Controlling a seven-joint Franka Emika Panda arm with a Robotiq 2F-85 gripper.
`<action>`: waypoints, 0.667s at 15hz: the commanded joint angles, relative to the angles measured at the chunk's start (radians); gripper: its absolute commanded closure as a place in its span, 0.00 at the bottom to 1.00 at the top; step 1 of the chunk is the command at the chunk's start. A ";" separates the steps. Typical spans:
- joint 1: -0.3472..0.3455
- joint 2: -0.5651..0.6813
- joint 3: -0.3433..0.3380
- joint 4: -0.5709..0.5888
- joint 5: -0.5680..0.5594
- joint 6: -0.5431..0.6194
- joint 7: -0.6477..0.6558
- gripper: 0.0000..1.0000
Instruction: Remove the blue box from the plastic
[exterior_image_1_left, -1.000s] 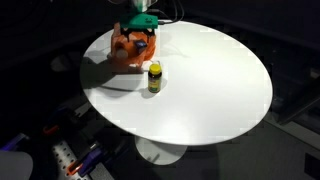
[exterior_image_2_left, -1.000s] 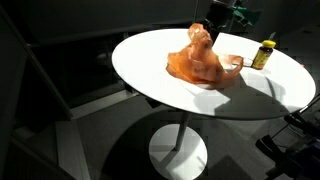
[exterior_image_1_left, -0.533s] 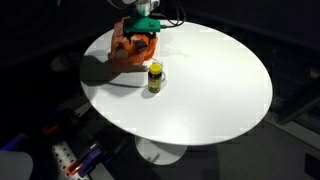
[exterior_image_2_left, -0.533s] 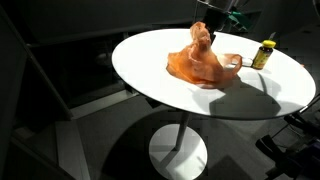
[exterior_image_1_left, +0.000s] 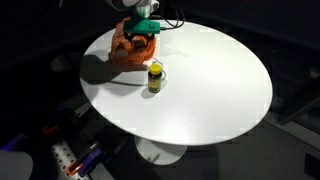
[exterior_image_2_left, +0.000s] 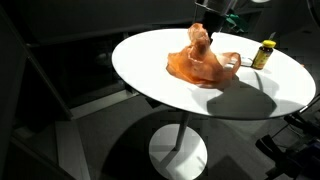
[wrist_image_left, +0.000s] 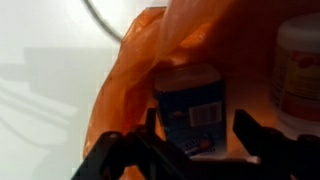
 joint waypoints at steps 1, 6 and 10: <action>-0.012 0.010 0.011 0.019 -0.012 0.012 -0.013 0.51; -0.015 -0.029 0.015 0.015 0.003 0.000 0.012 0.60; -0.018 -0.066 0.012 0.035 0.014 -0.084 0.034 0.60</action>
